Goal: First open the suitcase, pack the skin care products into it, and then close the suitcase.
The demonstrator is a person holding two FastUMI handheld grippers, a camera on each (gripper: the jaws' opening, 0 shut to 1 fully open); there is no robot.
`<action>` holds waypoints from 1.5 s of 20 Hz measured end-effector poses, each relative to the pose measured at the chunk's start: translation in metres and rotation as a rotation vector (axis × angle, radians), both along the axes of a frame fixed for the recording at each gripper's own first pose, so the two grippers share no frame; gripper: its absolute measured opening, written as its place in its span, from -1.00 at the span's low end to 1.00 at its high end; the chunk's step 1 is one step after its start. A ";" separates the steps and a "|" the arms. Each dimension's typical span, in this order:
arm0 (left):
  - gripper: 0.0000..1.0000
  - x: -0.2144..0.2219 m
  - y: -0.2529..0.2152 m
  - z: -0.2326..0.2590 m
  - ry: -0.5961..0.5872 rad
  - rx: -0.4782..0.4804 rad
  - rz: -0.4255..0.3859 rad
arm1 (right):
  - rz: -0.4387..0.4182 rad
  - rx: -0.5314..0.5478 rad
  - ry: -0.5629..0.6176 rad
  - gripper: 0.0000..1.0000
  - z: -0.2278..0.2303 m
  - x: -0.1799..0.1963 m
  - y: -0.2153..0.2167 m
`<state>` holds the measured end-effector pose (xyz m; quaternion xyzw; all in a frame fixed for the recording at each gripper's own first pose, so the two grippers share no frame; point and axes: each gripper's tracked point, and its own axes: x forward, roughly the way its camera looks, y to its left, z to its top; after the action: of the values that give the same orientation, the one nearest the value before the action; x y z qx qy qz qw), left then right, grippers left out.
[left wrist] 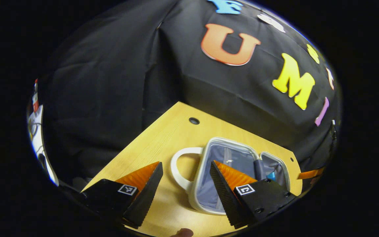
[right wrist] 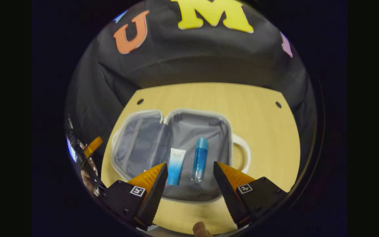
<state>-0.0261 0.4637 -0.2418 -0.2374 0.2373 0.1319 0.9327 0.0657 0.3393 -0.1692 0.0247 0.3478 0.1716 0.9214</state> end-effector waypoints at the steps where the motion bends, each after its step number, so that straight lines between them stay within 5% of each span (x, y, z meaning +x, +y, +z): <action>1: 0.94 0.011 0.002 -0.016 0.006 -0.050 -0.002 | 0.007 -0.006 -0.078 0.56 0.023 -0.004 -0.011; 8: 1.00 0.035 0.004 -0.053 -0.003 -0.405 0.008 | -0.073 -0.038 -0.466 0.56 0.125 -0.037 -0.099; 9: 0.41 0.036 0.003 -0.062 0.033 -0.443 0.035 | -0.095 -0.043 -0.508 0.64 0.134 -0.045 -0.111; 10: 0.21 0.035 0.004 -0.075 0.085 -0.467 0.073 | -0.116 -0.045 -0.541 0.64 0.142 -0.050 -0.122; 11: -0.27 0.040 -0.005 -0.076 0.088 -0.526 0.077 | -0.136 -0.052 -0.564 0.64 0.147 -0.055 -0.133; 12: -0.24 0.044 -0.016 -0.072 0.078 -0.582 0.062 | -0.154 -0.056 -0.574 0.56 0.146 -0.057 -0.142; 13: -0.41 0.043 -0.022 -0.075 0.101 -0.590 0.060 | -0.169 -0.053 -0.576 0.64 0.144 -0.061 -0.153; 19: -0.80 0.048 -0.015 -0.048 0.105 -0.341 0.047 | -0.275 -0.033 -0.572 0.63 0.140 -0.071 -0.217; 23: -1.00 0.050 -0.020 -0.006 0.101 -0.211 0.053 | -0.259 -0.022 -0.598 0.62 0.153 -0.070 -0.240; 30: -0.94 0.055 -0.070 0.097 -0.005 -0.070 -0.015 | -0.202 0.020 -0.625 0.62 0.167 -0.064 -0.262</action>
<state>0.0287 0.3936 -0.1452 -0.2687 0.2410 0.1157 0.9254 0.0017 0.0773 -0.0023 0.0143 0.0425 0.0818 0.9956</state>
